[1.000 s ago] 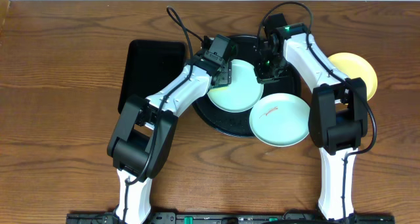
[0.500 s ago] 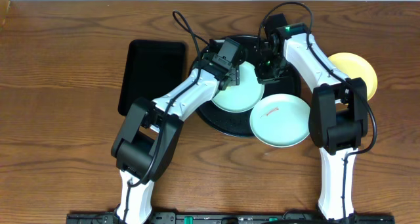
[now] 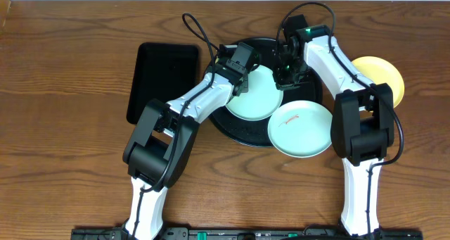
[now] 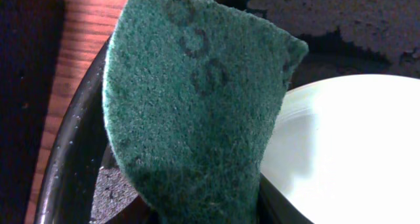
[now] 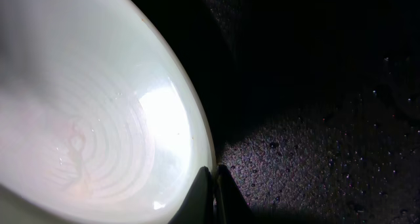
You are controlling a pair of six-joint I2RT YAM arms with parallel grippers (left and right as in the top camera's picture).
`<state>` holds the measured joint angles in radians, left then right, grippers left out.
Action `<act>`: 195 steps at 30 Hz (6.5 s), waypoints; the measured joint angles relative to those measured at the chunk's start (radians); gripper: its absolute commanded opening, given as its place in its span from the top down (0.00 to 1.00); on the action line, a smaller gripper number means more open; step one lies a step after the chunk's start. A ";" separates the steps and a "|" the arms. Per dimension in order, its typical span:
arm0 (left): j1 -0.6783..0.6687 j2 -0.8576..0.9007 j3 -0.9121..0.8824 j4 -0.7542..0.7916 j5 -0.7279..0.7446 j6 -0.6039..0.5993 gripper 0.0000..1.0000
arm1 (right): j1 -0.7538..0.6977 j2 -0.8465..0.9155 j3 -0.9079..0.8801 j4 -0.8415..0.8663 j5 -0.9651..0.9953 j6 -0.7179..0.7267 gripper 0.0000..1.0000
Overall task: Clean dirty plates on tray and stack at the side
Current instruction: 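Scrub the pale green plate again with the sponge in the left gripper, then return the sponge to the black rectangular tray with the left gripper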
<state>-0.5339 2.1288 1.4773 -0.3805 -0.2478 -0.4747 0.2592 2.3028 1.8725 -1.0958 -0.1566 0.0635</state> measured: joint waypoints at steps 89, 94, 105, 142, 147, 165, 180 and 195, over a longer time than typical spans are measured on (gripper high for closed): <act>-0.056 -0.083 0.000 -0.030 0.237 0.173 0.24 | 0.000 0.000 0.000 -0.011 0.000 0.000 0.99; -0.058 -0.085 0.000 -0.047 0.145 0.247 0.23 | 0.000 0.000 0.000 -0.011 0.000 0.000 0.99; -0.060 -0.202 0.009 -0.102 0.011 0.427 0.23 | 0.000 0.000 0.000 -0.011 0.000 0.000 0.99; -0.078 -0.047 0.013 -0.142 0.124 0.340 0.32 | 0.000 0.000 0.000 -0.012 0.000 0.000 0.99; -0.078 -0.047 0.013 -0.137 0.113 0.338 0.52 | 0.000 0.000 0.000 -0.014 0.000 0.000 0.99; -0.084 -0.048 0.013 -0.130 0.115 0.303 0.93 | 0.000 0.000 0.000 -0.014 0.000 0.000 0.99; -0.082 -0.110 0.013 -0.062 0.335 0.118 0.93 | 0.000 0.000 0.000 -0.014 0.000 0.000 0.99; 0.005 0.034 0.047 -0.040 0.310 0.117 0.92 | 0.000 0.000 0.000 -0.023 -0.011 0.000 0.99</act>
<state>-0.5293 2.1632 1.5242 -0.4210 0.0620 -0.3576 0.2596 2.3024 1.8725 -1.1191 -0.1680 0.0631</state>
